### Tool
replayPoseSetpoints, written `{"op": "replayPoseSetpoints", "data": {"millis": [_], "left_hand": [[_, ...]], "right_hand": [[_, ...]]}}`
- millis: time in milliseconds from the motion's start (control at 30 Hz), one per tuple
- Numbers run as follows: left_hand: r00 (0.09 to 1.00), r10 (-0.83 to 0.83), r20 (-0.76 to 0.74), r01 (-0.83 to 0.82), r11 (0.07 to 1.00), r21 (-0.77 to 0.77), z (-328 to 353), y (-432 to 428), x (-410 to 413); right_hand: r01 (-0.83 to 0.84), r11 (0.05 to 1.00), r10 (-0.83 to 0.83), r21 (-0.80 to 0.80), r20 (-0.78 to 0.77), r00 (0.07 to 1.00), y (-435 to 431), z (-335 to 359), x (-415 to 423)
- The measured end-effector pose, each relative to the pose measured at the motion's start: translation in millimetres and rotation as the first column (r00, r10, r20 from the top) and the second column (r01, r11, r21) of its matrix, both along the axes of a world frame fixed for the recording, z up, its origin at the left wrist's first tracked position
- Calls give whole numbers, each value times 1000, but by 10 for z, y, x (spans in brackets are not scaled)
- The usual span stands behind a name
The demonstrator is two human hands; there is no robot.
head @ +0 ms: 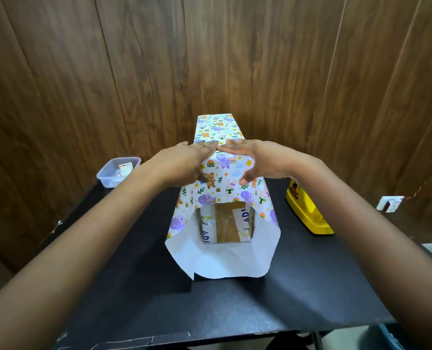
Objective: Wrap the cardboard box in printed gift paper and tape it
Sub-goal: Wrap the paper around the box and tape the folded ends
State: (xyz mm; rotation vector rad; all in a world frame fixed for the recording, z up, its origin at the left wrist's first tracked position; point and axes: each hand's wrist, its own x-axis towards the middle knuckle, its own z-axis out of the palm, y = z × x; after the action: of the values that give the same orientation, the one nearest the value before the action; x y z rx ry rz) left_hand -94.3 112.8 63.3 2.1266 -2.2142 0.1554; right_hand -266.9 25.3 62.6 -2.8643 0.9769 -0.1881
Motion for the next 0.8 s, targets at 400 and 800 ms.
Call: {"op": "replayPoseSetpoints", "data": {"millis": [400,800], "left_hand": [[912,106,396,-15,974,-225,-216,-45,-215],[851,96,516,66,956,-286,-302,10,-295]], "right_hand": [[98,970,-125,-221,-109,986,153,-59,49],[232,961,-243,-152,-55,968,214,-25,62]]}}
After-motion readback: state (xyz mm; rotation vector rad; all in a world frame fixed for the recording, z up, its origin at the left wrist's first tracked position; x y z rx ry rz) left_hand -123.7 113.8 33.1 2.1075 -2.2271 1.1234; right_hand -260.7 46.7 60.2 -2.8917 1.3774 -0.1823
